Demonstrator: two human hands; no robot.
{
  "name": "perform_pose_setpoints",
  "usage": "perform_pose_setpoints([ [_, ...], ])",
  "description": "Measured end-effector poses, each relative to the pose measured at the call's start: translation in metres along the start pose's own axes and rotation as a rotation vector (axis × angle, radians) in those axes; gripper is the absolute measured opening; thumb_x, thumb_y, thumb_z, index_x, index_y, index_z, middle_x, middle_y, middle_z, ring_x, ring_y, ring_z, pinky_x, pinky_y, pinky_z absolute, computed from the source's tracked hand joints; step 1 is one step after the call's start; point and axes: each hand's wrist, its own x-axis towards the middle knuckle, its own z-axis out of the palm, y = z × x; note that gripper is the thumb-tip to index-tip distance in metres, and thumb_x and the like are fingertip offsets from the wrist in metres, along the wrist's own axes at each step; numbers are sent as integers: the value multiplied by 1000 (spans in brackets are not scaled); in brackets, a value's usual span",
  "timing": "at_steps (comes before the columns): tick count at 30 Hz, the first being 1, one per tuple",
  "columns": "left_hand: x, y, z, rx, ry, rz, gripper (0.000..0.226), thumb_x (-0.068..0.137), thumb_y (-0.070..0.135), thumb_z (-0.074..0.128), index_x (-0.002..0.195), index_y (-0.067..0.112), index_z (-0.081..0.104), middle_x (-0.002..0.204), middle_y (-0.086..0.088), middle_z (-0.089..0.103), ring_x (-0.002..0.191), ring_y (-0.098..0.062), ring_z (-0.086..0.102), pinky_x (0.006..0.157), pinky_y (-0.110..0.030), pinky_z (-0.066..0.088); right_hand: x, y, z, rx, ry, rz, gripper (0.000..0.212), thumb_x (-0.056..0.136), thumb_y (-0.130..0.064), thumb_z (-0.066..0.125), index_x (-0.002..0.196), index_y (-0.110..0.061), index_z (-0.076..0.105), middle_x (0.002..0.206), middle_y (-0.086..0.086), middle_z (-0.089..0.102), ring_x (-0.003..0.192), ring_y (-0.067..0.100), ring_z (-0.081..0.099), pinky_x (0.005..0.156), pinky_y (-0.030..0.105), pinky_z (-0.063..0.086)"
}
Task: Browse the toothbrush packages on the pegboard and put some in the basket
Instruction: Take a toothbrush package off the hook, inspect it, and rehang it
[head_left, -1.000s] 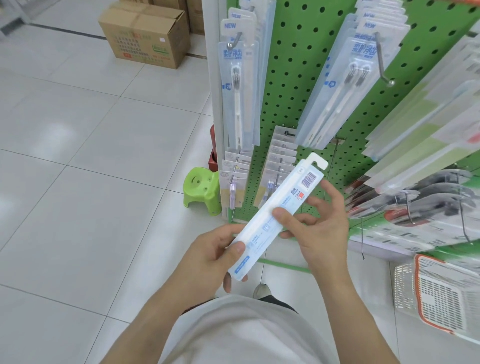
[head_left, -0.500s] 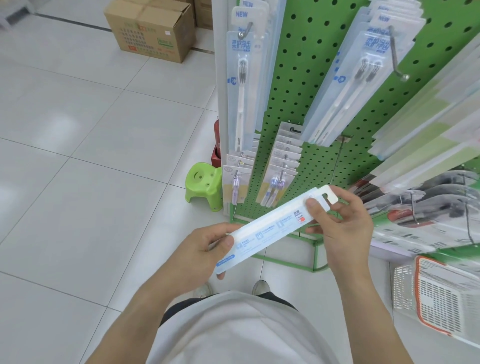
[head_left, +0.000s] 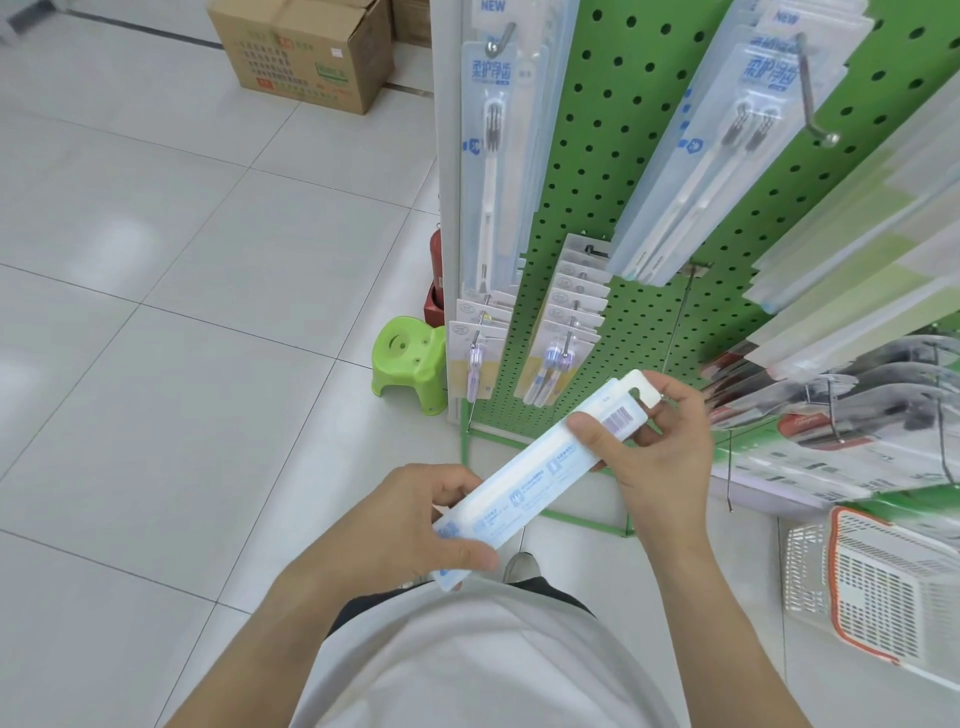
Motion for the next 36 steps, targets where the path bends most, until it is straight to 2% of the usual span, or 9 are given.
perform_pose_setpoints([
  [7, 11, -7, 5, 125, 271, -8, 44, 93, 49, 64, 63, 16, 58, 50, 9, 50, 47, -11, 37, 49, -28, 29, -12, -5, 15, 33, -68, -27, 14, 88, -2, 73, 97, -11, 67, 68, 8, 72, 42, 24, 63, 39, 29, 52],
  [11, 21, -2, 4, 87, 375, 91, 24, 98, 45, 58, 88, 27, 69, 77, 7, 74, 65, -17, 65, 61, -34, 49, -27, -8, 32, 60, -169, 5, 11, 94, -3, 66, 104, -7, 64, 72, 18, 70, 45, 25, 66, 42, 30, 55],
  [14, 27, -1, 3, 133, 506, 150, 17, 99, 35, 59, 115, 31, 65, 92, 10, 75, 81, -7, 69, 70, -21, 52, -34, -8, 39, 108, -215, 78, 17, 96, -5, 65, 110, -8, 56, 84, 19, 71, 52, 30, 70, 49, 33, 59],
  [16, 27, 1, 4, 197, 573, 280, 30, 101, 24, 57, 132, 27, 61, 111, 12, 72, 99, -1, 63, 83, -6, 43, -36, -11, 41, 159, -224, 148, 20, 97, -4, 64, 114, -9, 54, 92, 21, 71, 54, 33, 70, 54, 37, 61],
  [19, 27, 2, 7, 404, 498, 491, 42, 104, 33, 45, 141, 18, 56, 140, 6, 59, 128, -1, 49, 106, -14, 34, -35, -17, 40, 203, -236, 230, 26, 99, -1, 59, 123, -11, 55, 94, 20, 70, 56, 29, 71, 59, 39, 63],
  [24, 28, 0, 6, 499, 281, 480, 76, 101, 62, 18, 154, 11, 37, 162, 0, 30, 150, -3, 18, 120, -11, 7, -29, -25, 31, 188, -334, 295, 28, 101, 0, 50, 124, -9, 61, 77, 15, 73, 63, 31, 73, 67, 42, 64],
  [30, 30, 1, 2, 406, 280, 439, 49, 105, 33, 33, 151, 19, 44, 156, 8, 43, 145, 4, 32, 122, -21, 21, -27, -31, 30, 210, -506, 304, 38, 85, -12, 80, 119, -6, 66, 96, 16, 70, 84, 36, 76, 81, 41, 63],
  [33, 24, 7, 0, 190, 368, 396, 44, 105, 6, 47, 144, 25, 54, 117, 17, 72, 105, 15, 61, 91, -6, 43, -20, -34, 26, 147, -604, 238, 63, 68, -10, 89, 126, -8, 65, 94, 9, 68, 94, 43, 72, 85, 49, 61],
  [36, 21, 17, -2, 51, 353, 395, 36, 104, 23, 49, 137, 23, 61, 100, 16, 72, 87, 15, 62, 79, -5, 44, -16, -42, 26, 139, -588, 223, 59, 70, -4, 83, 126, -5, 63, 86, 6, 70, 88, 36, 75, 68, 38, 63],
])
